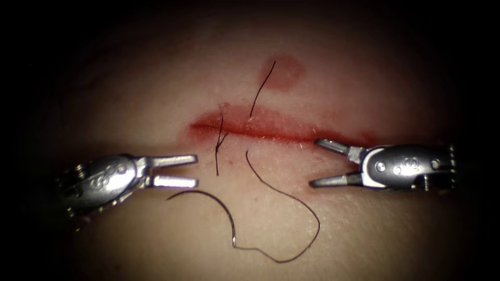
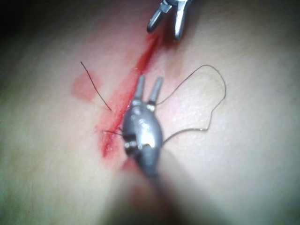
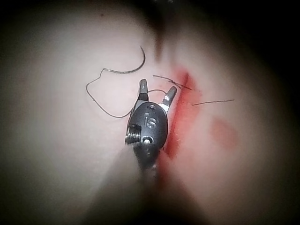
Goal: Wound Closure
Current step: Use the left gripper to grab the long suture end.
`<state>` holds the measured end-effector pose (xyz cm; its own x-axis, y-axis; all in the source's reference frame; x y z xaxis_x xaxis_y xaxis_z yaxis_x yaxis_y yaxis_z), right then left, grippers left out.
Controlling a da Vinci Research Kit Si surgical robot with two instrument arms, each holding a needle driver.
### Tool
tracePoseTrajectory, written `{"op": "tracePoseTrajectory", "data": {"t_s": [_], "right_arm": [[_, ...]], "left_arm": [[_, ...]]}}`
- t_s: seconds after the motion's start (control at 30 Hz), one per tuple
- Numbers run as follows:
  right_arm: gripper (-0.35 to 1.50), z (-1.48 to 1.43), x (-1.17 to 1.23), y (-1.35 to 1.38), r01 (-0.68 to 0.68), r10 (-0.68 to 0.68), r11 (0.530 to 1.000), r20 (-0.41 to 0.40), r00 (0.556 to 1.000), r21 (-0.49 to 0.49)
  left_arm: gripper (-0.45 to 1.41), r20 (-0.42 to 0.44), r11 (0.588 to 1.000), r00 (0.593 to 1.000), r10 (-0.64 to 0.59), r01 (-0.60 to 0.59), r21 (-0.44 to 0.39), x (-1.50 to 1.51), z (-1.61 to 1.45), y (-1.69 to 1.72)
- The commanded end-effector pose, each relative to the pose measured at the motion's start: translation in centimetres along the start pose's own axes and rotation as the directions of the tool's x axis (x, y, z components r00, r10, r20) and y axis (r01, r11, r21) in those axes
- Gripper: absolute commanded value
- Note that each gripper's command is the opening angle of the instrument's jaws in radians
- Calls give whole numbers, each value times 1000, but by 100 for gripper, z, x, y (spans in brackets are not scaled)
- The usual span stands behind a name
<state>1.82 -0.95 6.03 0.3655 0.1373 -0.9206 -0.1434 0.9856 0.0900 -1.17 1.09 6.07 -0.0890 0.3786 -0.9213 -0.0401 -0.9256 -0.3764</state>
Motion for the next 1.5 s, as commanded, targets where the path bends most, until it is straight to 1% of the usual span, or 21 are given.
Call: {"op": "tracePoseTrajectory", "data": {"t_s": [0.03,0.3,0.5,0.53,0.57,0.77,0.93,1.0,1.03,1.1,1.13,1.37,1.47,1.5], "right_arm": [[86,7,-3,-6,-2,2,1000,-1,1000,3],[88,4,5,-7,-7,7,1000,-3,1000,3],[98,5,6,-8,-8,8,1000,-7,1000,2],[102,4,6,-8,-7,7,1000,-1,1000,-4],[108,4,3,-12,3,-3,1000,21,1000,-22],[107,2,-10,-18,17,-17,1000,39,999,-9],[107,0,-11,-17,17,-17,1000,36,999,-9],[107,0,-8,-19,16,-16,1000,36,999,-9],[107,0,-8,-19,16,-16,1000,36,999,-9],[107,-1,-7,-18,15,-15,1000,36,999,-9],[107,-1,-7,-18,15,-15,1000,36,999,-9],[107,-2,-7,-18,15,-15,1000,36,999,-8],[107,-2,-6,-18,15,-14,1000,36,999,-8],[107,-3,-6,-18,15,-14,1000,36,999,-8]], "left_arm": [[33,0,1000,1000,-2,2,-1,-7,6,0],[31,1,1000,1000,-3,3,2,-4,6,2],[33,0,1000,1000,-4,4,0,-1,9,6],[35,4,1000,1000,2,-2,-5,0,10,8],[35,8,1000,1000,2,-2,-10,1,11,10],[36,38,1000,999,10,-9,-26,4,19,18],[36,89,999,996,16,-11,-47,8,29,30],[36,132,998,991,20,-12,-64,11,38,43],[36,132,998,991,20,-12,-64,11,38,43],[36,167,997,986,25,-13,-77,16,48,57],[36,167,997,986,25,-13,-77,16,48,57],[35,246,994,968,38,-11,-112,25,62,83],[35,285,994,958,45,-15,-105,22,68,86],[35,322,996,945,50,-22,-90,19,70,87]]}}
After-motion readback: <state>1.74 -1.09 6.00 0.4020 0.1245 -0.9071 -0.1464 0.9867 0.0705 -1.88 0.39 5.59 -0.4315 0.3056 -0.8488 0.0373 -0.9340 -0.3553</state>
